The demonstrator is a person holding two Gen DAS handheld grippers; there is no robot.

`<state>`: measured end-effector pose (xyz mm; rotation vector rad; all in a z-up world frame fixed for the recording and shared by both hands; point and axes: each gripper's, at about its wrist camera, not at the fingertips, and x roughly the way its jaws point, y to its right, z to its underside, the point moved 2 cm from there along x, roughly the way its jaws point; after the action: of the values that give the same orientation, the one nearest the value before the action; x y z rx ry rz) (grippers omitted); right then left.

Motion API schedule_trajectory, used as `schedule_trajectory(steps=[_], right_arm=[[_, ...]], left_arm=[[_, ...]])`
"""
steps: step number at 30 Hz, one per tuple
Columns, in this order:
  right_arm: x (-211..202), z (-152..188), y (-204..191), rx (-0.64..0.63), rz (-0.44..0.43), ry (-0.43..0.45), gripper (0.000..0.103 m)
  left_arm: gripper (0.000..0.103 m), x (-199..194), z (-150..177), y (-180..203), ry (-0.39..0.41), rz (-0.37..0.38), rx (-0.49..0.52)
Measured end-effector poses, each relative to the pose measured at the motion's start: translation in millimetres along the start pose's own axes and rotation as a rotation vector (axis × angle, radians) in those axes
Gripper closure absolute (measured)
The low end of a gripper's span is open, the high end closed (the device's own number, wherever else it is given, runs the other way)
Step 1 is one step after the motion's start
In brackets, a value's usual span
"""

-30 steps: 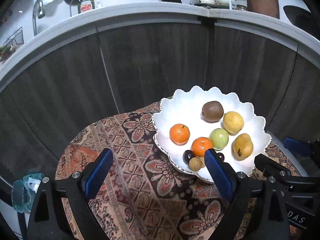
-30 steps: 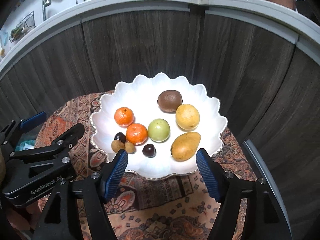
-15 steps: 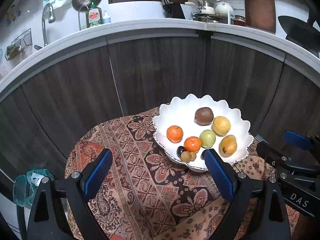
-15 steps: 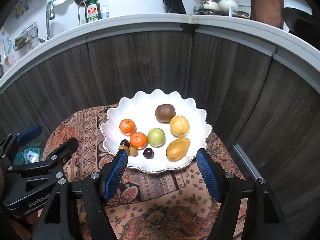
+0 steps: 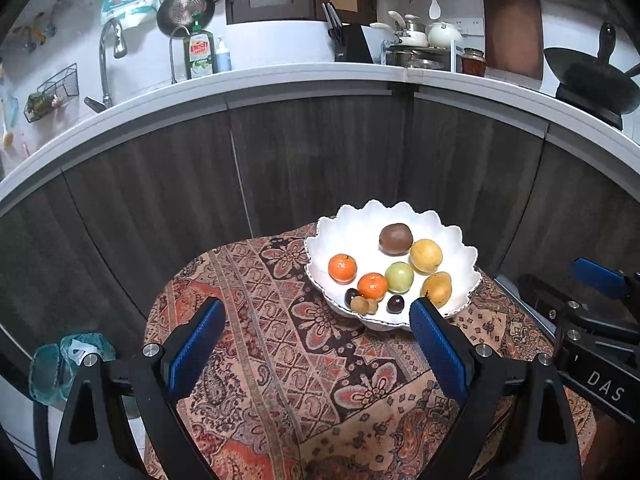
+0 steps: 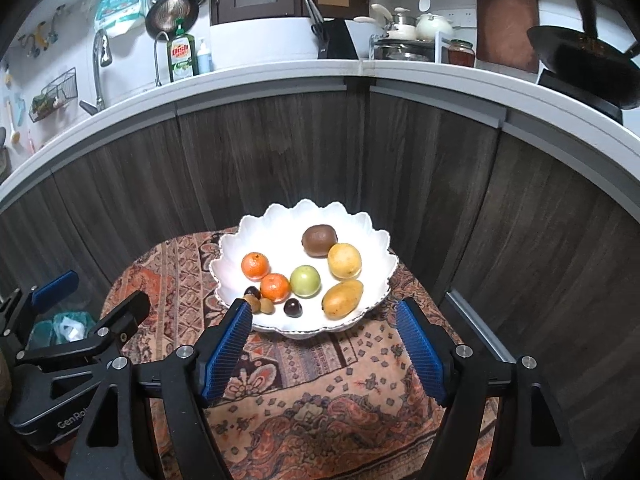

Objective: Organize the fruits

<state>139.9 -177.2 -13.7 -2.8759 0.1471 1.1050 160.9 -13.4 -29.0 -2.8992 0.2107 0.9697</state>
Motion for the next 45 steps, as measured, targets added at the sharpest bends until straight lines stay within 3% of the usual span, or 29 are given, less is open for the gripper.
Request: schedule_trajectory(steps=[18, 45], right_arm=[[-57, 8, 1, -0.021, 0.034, 0.084, 0.023], [-69, 10, -1, -0.032, 0.016, 0.099, 0.023]], left_arm=[[0.003, -57, 9, -5, 0.052, -0.027, -0.019], [0.003, -67, 10, -6, 0.056, -0.029, -0.028]])
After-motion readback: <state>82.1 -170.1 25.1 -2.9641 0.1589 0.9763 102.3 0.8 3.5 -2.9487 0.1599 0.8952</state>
